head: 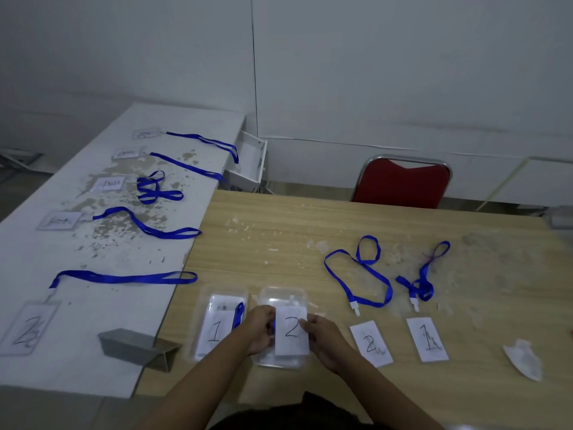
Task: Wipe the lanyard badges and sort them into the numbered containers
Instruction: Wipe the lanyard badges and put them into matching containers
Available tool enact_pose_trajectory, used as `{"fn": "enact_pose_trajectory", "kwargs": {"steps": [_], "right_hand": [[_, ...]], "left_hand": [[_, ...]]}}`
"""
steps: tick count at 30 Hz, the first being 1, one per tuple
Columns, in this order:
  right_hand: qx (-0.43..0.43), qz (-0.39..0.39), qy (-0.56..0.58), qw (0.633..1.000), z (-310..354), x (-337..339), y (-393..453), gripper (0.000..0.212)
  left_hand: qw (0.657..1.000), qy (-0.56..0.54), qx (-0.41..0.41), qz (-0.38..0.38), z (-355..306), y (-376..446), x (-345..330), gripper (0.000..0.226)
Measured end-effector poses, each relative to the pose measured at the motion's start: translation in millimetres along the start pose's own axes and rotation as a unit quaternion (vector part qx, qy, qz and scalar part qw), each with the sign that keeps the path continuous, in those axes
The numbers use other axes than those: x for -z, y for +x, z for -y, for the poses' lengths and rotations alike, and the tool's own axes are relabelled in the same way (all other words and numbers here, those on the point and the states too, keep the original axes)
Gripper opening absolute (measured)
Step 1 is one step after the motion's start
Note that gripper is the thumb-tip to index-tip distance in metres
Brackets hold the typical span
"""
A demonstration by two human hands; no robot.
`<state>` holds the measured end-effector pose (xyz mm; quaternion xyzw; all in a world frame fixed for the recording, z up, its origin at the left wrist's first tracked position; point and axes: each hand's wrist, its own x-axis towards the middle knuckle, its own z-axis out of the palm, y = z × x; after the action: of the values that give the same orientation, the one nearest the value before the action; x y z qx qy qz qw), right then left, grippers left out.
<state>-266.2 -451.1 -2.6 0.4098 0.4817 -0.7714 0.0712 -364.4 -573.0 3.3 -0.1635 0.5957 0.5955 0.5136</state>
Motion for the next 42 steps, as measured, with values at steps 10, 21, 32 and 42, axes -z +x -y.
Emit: {"fn": "enact_pose_trajectory", "kwargs": {"steps": [10,21,32,42], "right_hand": [[0.007,-0.018,0.022,1.0,-2,-1,0,0.026],[0.03,-0.145,-0.134,0.98,-11,-19,16,0.01],[0.081,-0.156,-0.348,0.921,-7,-48,19,0.019],[0.05,-0.206,-0.225,0.951,-23,-58,31,0.019]], "left_hand": [[0.993,0.103,-0.05,-0.026,-3,1,15,0.014],[0.945,0.307,-0.097,-0.056,-10,0,12,0.031],[0.879,0.458,-0.085,-0.106,-4,13,-5,0.032],[0.849,0.505,-0.151,-0.037,1,15,-6,0.031]]}}
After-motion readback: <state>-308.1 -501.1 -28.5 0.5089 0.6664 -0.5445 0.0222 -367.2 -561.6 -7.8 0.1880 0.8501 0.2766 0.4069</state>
